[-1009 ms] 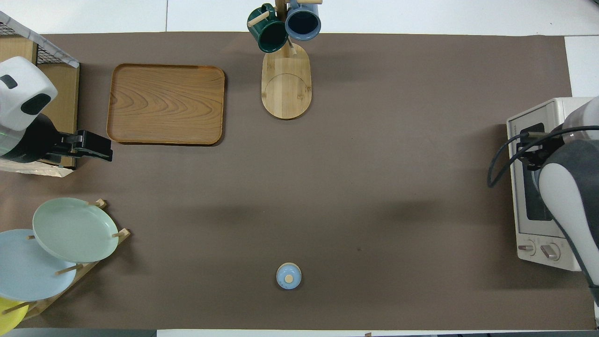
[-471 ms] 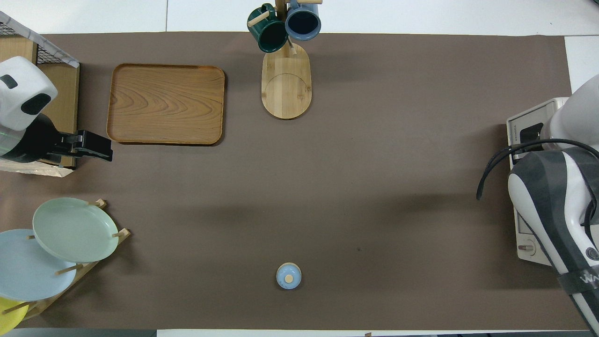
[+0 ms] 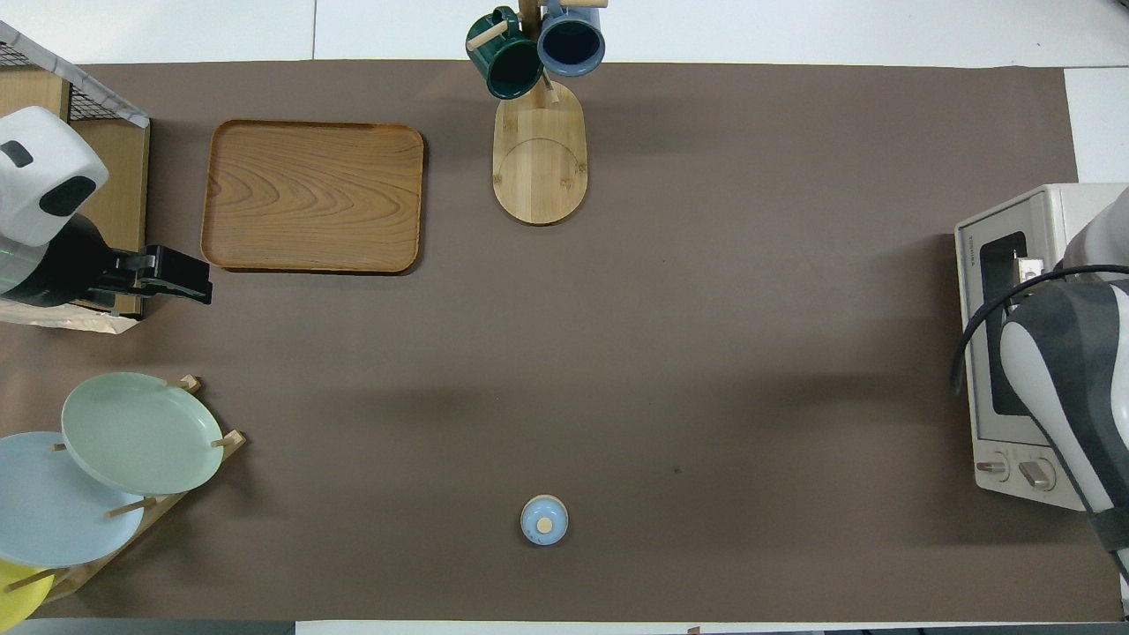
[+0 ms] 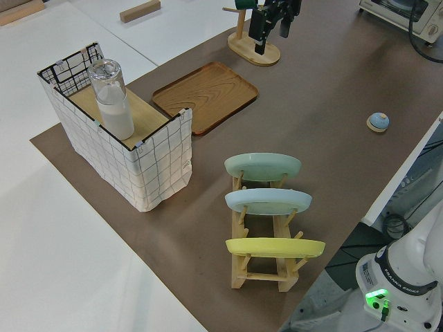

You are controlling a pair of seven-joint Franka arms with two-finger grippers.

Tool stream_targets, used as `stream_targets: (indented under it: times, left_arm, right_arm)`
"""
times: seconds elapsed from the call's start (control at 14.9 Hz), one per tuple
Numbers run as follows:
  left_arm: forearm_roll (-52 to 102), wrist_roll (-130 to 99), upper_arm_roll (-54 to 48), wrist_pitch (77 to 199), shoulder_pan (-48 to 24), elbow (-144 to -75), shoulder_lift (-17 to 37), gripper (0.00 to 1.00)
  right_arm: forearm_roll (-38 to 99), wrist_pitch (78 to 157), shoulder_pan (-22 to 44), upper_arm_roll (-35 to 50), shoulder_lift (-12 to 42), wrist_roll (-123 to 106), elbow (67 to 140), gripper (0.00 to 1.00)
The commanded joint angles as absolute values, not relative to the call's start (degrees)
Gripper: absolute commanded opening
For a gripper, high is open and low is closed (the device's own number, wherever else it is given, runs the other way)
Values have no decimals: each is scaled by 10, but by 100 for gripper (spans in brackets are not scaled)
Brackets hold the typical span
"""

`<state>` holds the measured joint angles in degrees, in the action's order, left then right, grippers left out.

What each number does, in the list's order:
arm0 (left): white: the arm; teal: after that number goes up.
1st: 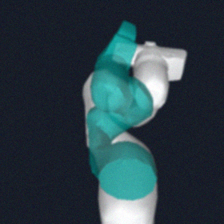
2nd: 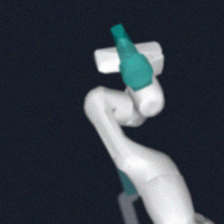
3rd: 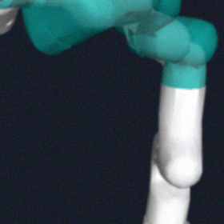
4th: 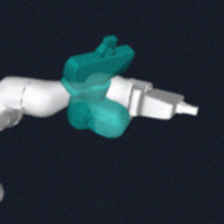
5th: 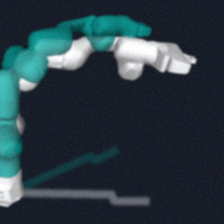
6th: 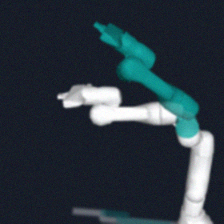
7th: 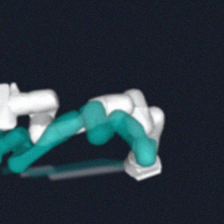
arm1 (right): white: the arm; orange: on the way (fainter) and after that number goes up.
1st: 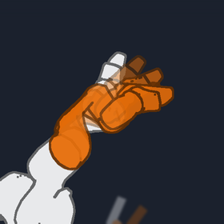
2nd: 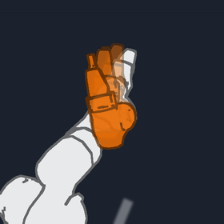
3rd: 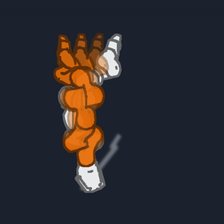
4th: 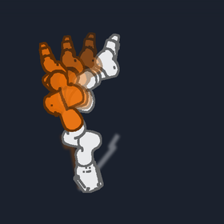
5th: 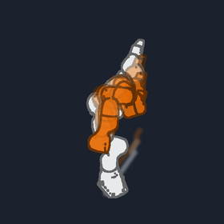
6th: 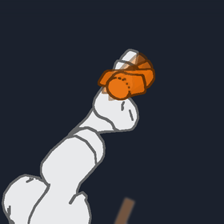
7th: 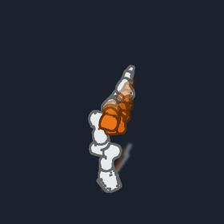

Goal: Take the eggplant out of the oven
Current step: 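Pull the toaster oven door down open with the right gripper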

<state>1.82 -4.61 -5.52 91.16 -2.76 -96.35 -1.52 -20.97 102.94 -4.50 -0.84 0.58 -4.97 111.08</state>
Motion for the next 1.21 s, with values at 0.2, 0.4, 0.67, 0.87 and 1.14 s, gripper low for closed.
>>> stream_targets:
  times: [0.2, 0.4, 0.67, 0.87, 1.14]
  left_arm:
    - [19, -46, -56, 913, -25, -962, -19, 100]
    - [19, -45, -57, 913, -24, -962, -19, 100]
    - [19, -45, -57, 912, -25, -962, -19, 100]
    - [19, -45, -56, 912, -24, -962, -19, 100]
    - [19, -45, -56, 912, -24, -962, -19, 100]
  right_arm:
    - [-204, 1076, -46, -5, -17, -58, 1162, 0]
    - [-182, 1121, -43, -5, -24, -56, 1207, 0]
    - [-149, 1172, -26, -5, -15, -53, 1222, 0]
    - [-131, 1237, -15, -5, 6, -22, 1253, 0]
    - [-92, 1342, 15, -5, 37, 13, 1292, 0]
